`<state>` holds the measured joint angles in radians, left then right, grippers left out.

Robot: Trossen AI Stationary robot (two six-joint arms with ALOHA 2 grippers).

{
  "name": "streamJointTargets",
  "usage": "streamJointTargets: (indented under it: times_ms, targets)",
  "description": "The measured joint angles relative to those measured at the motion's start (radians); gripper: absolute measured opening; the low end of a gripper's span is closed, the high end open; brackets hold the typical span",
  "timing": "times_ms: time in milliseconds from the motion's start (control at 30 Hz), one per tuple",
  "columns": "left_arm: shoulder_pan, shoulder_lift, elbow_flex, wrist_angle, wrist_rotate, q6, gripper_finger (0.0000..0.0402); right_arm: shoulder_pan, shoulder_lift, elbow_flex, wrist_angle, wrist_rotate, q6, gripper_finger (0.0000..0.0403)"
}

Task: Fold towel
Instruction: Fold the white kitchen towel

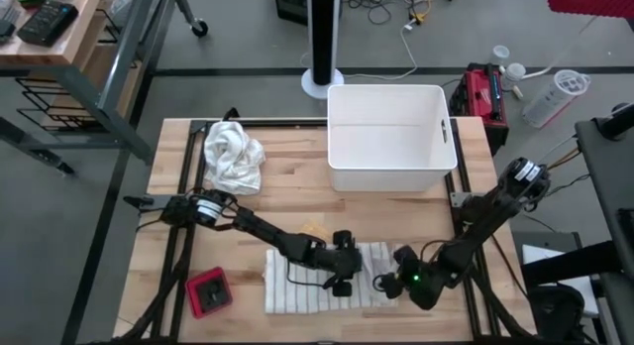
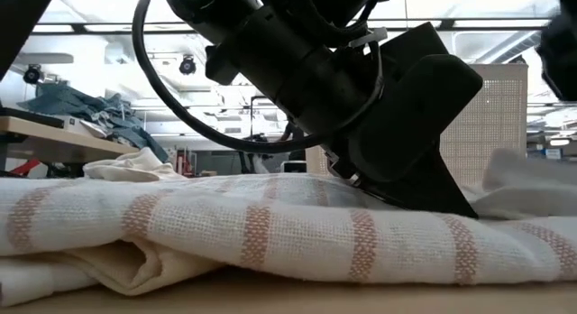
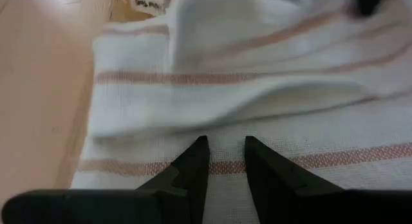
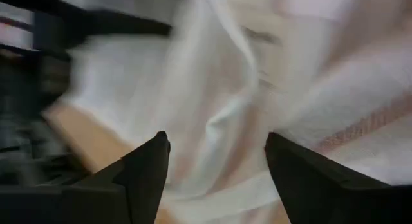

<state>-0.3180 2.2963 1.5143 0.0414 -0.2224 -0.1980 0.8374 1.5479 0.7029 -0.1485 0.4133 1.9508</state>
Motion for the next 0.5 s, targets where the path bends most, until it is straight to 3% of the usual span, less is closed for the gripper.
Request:
streamJointTargets:
  times_ms: [267,500]
  targets:
    - [-0.002,-0.002,-0.005,-0.004,-0.003,-0.028,0.0094,0.012,0.039,0.047,-0.058,-0.072,-0.008,0.0244]
    - [-0.015,-0.003,-0.01,-0.002,-0.006,-0.021,0.0094,0.028,0.008,0.237,-0.418,-0.081,-0.004,0.0248]
